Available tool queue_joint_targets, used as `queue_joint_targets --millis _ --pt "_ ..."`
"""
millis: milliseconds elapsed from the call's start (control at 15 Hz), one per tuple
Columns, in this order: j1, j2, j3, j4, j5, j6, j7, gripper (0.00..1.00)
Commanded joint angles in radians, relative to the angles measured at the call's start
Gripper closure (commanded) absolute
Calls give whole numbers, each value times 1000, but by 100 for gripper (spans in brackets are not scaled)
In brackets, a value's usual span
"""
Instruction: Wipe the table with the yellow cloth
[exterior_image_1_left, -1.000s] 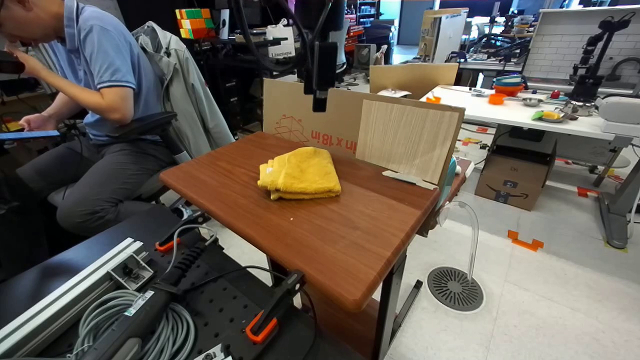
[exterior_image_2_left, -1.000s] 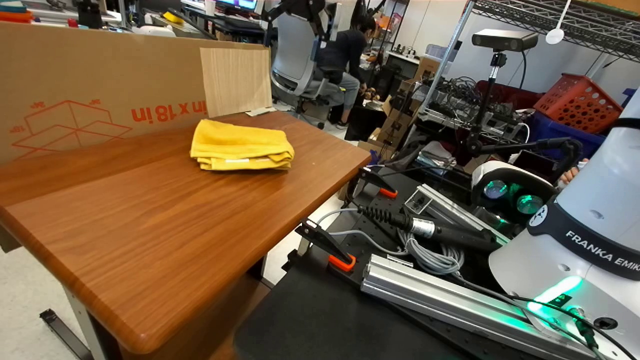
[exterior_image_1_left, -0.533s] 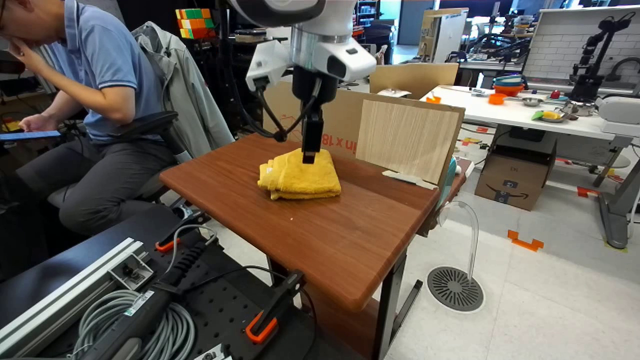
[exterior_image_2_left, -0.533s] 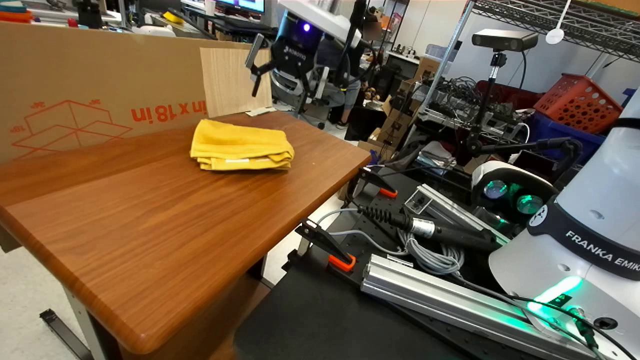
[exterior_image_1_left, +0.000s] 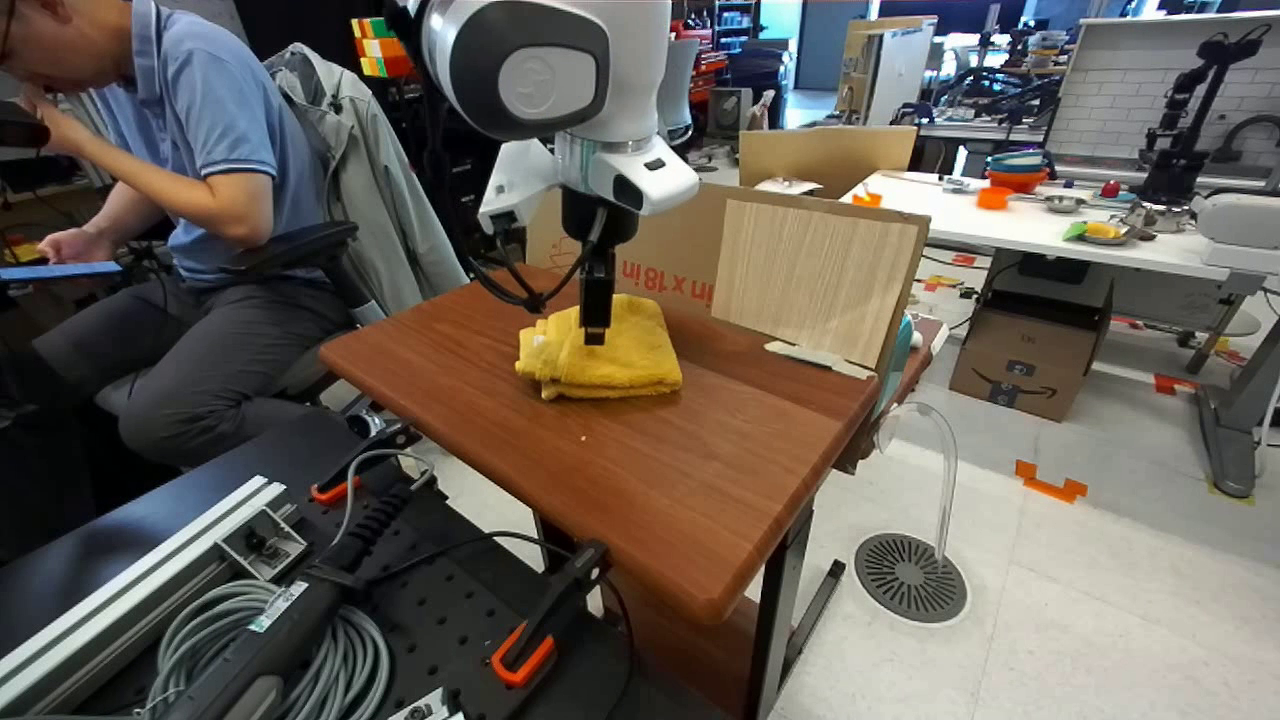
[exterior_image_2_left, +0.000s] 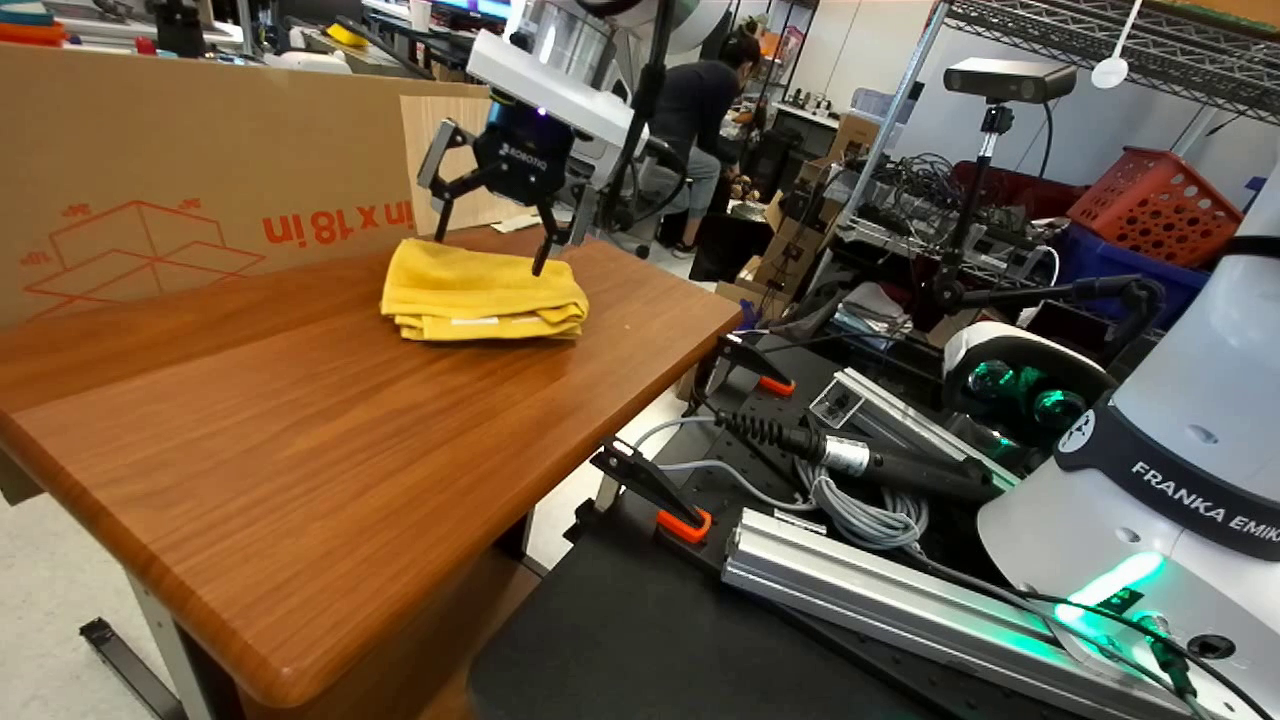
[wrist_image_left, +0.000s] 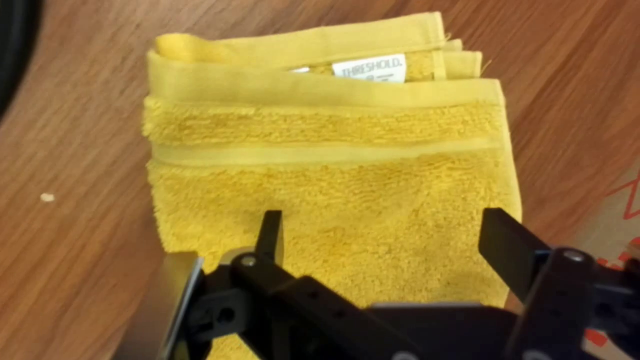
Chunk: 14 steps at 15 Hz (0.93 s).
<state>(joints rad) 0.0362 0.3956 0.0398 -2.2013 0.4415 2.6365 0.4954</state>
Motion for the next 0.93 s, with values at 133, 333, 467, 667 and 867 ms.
queue_joint_targets --millis 133,333,467,667,867 --pt "53 147 -52 101 -33 -3 130 0" --pt "43 206 -96 127 -47 -19 181 0" --pt "25 217 -123 140 -49 -26 197 0" --pt "-8 214 -176 142 -51 -22 223 0" --pt "-36 228 -243 153 -73 -41 265 0"
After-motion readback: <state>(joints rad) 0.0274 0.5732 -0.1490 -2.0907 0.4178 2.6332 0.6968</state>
